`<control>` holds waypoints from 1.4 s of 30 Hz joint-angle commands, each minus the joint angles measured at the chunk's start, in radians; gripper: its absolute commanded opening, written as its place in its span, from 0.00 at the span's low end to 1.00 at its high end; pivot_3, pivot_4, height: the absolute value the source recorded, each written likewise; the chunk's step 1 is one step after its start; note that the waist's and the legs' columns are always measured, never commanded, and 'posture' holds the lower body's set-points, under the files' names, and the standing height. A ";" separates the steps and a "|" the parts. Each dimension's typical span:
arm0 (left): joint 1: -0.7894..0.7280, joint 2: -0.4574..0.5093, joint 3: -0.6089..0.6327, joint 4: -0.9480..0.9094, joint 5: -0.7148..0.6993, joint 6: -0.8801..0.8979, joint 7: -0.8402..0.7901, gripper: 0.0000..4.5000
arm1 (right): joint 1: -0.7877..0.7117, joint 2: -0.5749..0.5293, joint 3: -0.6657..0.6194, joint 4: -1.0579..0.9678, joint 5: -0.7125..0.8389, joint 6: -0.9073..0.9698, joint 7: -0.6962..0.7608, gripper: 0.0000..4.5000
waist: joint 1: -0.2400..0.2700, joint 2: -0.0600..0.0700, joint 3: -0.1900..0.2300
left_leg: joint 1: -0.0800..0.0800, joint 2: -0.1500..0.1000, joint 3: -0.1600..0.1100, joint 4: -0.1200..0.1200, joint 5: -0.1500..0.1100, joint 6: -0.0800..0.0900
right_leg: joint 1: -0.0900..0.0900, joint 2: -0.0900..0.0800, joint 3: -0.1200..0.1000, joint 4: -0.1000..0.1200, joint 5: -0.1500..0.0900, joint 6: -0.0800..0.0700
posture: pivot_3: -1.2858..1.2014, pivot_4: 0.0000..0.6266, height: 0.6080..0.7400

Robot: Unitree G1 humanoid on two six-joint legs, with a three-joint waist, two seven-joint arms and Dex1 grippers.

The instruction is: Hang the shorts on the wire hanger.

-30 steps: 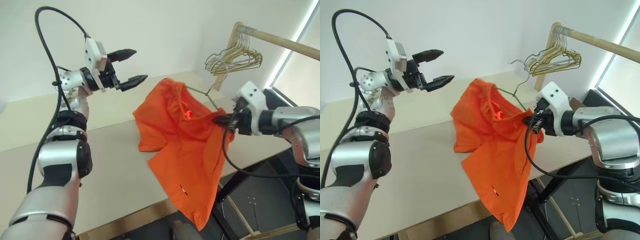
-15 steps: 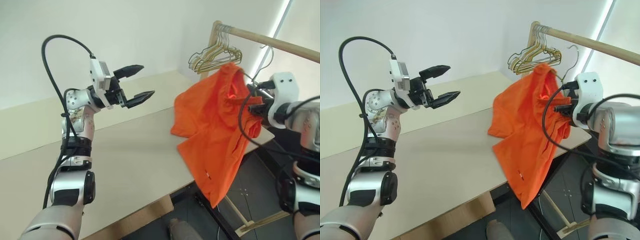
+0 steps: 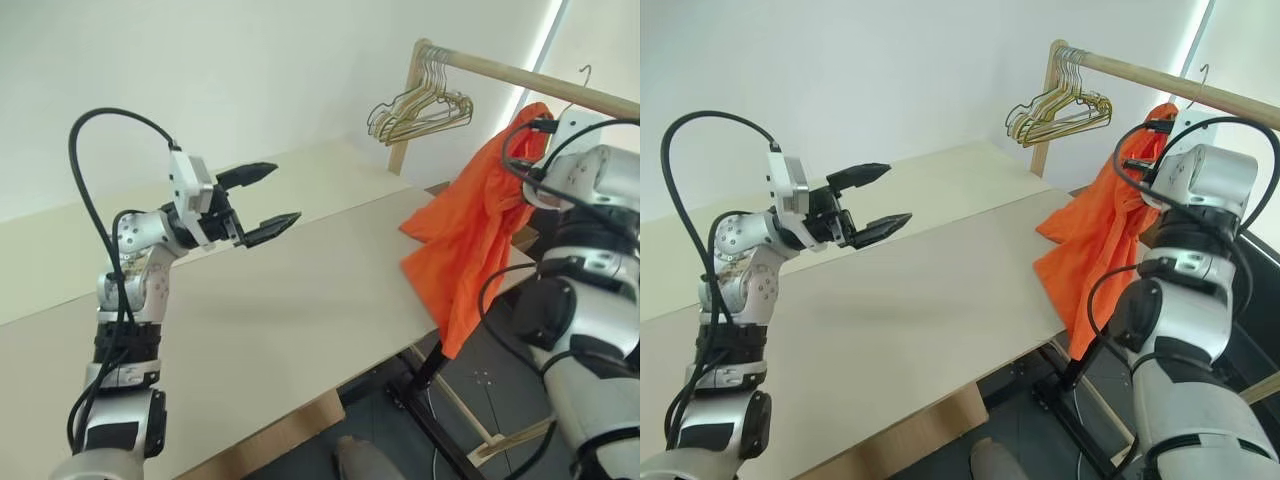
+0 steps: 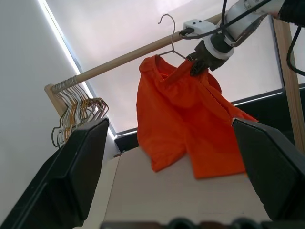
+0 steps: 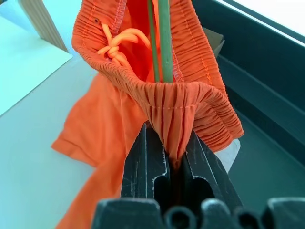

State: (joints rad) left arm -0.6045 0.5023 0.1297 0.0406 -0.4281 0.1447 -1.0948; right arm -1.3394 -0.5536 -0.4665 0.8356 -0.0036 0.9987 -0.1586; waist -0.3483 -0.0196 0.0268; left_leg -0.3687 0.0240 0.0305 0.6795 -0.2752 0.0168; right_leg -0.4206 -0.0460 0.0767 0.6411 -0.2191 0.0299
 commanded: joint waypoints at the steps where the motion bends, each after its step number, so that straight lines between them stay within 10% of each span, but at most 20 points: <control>1: 0.012 0.016 -0.005 -0.073 0.001 0.019 0.048 1.00 | -0.105 -0.053 0.011 0.142 0.014 -0.178 -0.022 0.00 | 0.007 0.000 0.000 | 0.000 0.000 0.000 0.000 0.000 0.000 | 0.000 0.000 0.000 0.000 0.000 0.000 | 0.45 0.00 1.00; 22: 0.040 0.044 -0.050 -0.105 0.011 0.017 0.078 1.00 | -0.172 -0.161 -0.126 0.488 0.218 -0.496 -0.126 0.00 | 0.065 0.005 0.004 | 0.001 -0.003 0.007 -0.003 0.000 0.000 | 0.000 0.000 0.009 -0.002 -0.001 0.004 | 0.46 0.00 1.00; 42: 0.084 0.051 -0.094 -0.126 0.002 0.033 0.053 1.00 | -0.161 -0.336 -0.070 0.455 0.253 -0.113 0.073 0.00 | 0.112 0.010 0.007 | 0.000 -0.004 0.009 -0.004 -0.002 0.003 | -0.001 -0.001 0.011 -0.013 0.002 0.008 | 0.44 0.00 1.00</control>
State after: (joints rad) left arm -0.4990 0.5544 0.0377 -0.0627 -0.4125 0.1799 -1.0368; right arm -1.4776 -0.8669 -0.5394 1.3424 0.2298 0.8574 -0.1117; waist -0.2363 -0.0095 0.0336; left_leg -0.3685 0.0197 0.0404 0.6758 -0.2772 0.0202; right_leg -0.4213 -0.0471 0.0877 0.6277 -0.2176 0.0385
